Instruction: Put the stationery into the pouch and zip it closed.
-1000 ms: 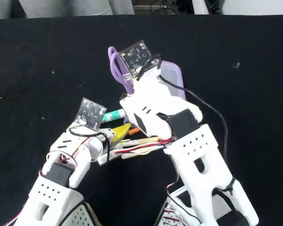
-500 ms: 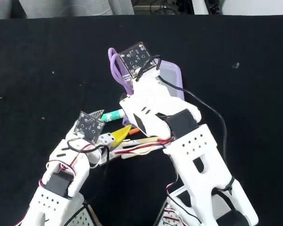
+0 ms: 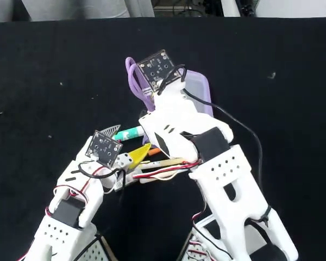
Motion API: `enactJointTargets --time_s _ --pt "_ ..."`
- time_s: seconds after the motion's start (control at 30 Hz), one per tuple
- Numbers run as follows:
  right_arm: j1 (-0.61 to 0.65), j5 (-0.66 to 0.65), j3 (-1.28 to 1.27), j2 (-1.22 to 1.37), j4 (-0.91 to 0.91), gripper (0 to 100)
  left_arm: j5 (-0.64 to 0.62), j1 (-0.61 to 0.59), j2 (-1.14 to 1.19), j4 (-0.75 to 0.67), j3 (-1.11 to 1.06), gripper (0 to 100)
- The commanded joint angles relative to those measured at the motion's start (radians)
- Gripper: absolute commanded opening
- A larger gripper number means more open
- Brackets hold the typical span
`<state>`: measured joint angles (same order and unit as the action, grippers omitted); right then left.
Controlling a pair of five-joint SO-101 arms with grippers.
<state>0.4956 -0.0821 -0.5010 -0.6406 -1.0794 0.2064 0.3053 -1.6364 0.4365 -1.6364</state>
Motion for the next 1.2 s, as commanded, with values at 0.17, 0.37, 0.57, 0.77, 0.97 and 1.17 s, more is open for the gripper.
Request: enactJointTargets --time_s 0.17,0.37,0.57,0.77,0.97,1.17 --pt "0.017 0.025 0.022 -0.038 -0.003 1.1 0.005 0.001 0.006 -0.023 0.030 32" --pt "0.017 0.029 0.022 -0.038 -0.003 1.1 0.005 0.001 0.031 -0.029 0.042 31" --pt "0.017 0.031 0.042 -0.038 -0.021 1.1 0.003 -0.027 0.279 -0.161 0.119 29" --pt "0.014 0.031 0.042 -0.038 -0.025 1.1 -0.051 -0.010 0.468 -0.164 0.240 29" --pt "0.011 0.031 0.042 -0.038 -0.026 1.1 -0.037 0.027 0.482 -0.187 0.239 29" --pt "0.014 0.031 0.042 -0.038 -0.026 1.1 -0.037 0.022 0.540 -0.345 0.186 29"
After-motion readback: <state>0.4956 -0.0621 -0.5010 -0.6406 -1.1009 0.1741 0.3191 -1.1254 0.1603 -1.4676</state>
